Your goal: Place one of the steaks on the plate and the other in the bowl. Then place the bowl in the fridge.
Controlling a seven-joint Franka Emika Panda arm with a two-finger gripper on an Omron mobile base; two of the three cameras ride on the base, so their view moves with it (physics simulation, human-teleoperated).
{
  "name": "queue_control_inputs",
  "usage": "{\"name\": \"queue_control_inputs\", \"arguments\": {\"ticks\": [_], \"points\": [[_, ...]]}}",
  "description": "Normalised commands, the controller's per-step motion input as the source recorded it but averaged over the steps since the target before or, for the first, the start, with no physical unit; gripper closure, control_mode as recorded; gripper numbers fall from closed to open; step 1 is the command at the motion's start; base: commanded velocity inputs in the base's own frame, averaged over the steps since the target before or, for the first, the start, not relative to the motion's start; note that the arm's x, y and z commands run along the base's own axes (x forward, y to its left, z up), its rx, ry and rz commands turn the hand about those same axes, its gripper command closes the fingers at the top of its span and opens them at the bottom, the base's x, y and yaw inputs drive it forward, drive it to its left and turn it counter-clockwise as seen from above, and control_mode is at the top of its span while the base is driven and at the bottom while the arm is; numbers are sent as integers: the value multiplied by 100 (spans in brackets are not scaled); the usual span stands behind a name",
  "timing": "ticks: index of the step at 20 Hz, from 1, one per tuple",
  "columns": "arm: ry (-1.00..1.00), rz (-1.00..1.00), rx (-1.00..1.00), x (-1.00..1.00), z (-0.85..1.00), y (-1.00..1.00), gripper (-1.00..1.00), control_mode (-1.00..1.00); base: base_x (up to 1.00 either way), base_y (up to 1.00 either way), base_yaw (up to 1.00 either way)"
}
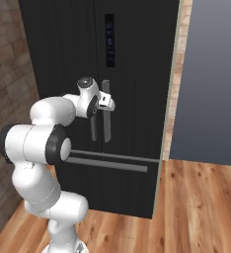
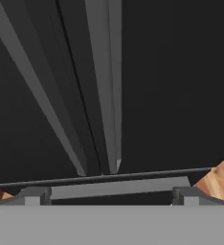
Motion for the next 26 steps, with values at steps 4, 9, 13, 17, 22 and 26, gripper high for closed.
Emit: {"name": "queue_control_inputs", "arguments": {"ticks": [4,9,13,17,22,26], "points": [[-2,0,0,41,-10,0,-100,-100,0,0,0],[0,0,0,42,-3,0,-100,-100,0,0,0],[0,0,0,44,-2,0,-100,-100,0,0,0],[0,0,0,37,0,0,-100,-100,0,0,0],[0,0,0,35,-3,0,-100,-100,0,0,0],[0,0,0,41,-6,0,-100,-100,0,0,0]]}}
